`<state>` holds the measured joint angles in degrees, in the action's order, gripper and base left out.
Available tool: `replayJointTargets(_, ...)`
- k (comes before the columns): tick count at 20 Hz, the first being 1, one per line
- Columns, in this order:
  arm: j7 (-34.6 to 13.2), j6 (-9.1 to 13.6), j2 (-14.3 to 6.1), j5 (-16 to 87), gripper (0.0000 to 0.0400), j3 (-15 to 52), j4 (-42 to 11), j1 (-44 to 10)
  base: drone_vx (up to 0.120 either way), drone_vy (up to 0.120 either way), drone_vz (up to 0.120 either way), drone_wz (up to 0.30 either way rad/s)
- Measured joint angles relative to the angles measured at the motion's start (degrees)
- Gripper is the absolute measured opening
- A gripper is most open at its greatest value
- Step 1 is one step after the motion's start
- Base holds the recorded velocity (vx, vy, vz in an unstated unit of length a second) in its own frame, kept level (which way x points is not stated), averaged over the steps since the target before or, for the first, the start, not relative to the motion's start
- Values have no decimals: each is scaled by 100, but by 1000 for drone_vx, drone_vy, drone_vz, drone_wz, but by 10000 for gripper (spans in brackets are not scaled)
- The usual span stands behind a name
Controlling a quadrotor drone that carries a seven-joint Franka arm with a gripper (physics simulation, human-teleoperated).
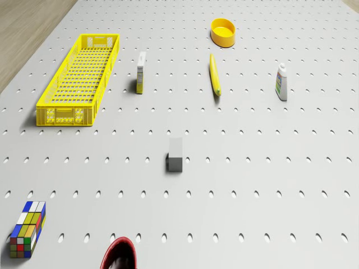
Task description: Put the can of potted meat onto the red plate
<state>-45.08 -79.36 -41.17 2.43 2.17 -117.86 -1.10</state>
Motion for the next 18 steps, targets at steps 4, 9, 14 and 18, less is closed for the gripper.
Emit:
replayJointTargets(4, -34, -20, -16, 254, 400, 181, -25, -56, 70, -120, 0, 0)
replayJointTargets(9, -126, -55, -49, 934, 400, 663, -118, -206, 24, -120, 0, 0)
replayJointTargets(14, -352, -127, -148, 2425, 400, 1696, -508, -544, 120, -120, 0, 0)
replayJointTargets(18, -778, -226, -358, 4507, 400, 3031, -1436, -1057, 120, -120, 0, 0)
